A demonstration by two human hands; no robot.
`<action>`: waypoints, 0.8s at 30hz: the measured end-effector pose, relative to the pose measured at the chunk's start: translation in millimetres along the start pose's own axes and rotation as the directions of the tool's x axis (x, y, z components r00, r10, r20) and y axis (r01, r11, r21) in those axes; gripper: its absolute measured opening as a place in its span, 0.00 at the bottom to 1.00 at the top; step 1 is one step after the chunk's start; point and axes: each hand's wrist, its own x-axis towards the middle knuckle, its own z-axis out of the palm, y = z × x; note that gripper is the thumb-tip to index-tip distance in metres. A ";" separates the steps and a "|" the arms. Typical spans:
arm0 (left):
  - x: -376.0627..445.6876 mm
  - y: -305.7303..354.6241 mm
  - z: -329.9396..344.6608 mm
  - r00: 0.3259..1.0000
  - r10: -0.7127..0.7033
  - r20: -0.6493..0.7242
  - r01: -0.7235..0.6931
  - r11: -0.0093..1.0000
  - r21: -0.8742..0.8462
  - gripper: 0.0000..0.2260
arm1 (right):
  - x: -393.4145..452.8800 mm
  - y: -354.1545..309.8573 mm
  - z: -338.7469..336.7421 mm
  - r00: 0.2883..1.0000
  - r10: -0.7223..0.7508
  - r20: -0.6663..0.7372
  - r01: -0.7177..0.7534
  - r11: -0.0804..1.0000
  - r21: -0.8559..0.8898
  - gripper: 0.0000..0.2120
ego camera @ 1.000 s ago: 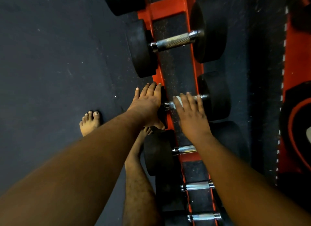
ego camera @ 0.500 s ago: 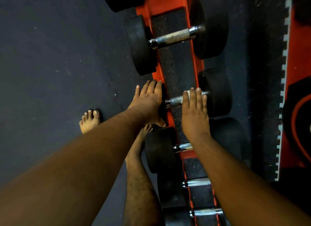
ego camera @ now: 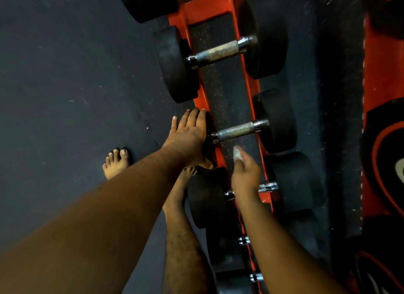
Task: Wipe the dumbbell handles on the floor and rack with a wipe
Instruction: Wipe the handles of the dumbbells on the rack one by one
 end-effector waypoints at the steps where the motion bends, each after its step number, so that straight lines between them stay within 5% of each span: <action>1: 0.2 -0.2 0.1 1.000 0.000 0.002 0.000 1.000 -0.002 0.68 | 3.8 -8.1 5.7 0.976 0.216 -0.030 -0.197 0.933 0.301 0.16; 2: 0.9 0.2 0.5 1.000 0.002 0.007 -0.002 1.000 0.000 0.68 | 11.1 -16.6 9.9 0.929 0.370 0.003 -0.311 0.776 0.549 0.15; 4: 1.3 -0.3 0.4 1.000 0.001 0.004 -0.001 1.000 0.003 0.68 | 31.9 -39.1 13.4 0.890 0.446 0.094 -0.339 0.510 0.790 0.13; 8: 2.4 -0.6 0.8 1.000 -0.002 0.009 0.001 1.000 0.010 0.69 | 55.5 -78.7 8.5 0.874 0.466 0.140 -0.298 0.286 0.911 0.09; 13: 2.1 -0.6 0.3 1.000 -0.003 0.000 0.003 1.000 0.005 0.68 | 40.3 -90.1 12.1 0.881 0.394 0.260 -0.411 0.369 0.834 0.04; 18: 3.5 -3.7 4.8 1.000 0.000 -0.009 0.000 1.000 -0.006 0.69 | 40.1 -107.9 7.0 0.865 0.495 0.084 -0.383 0.541 0.749 0.10; 24: 3.4 -2.0 1.9 1.000 -0.003 0.006 0.003 1.000 0.001 0.68 | 56.9 -108.6 7.3 0.842 0.488 0.230 -0.427 0.344 0.836 0.07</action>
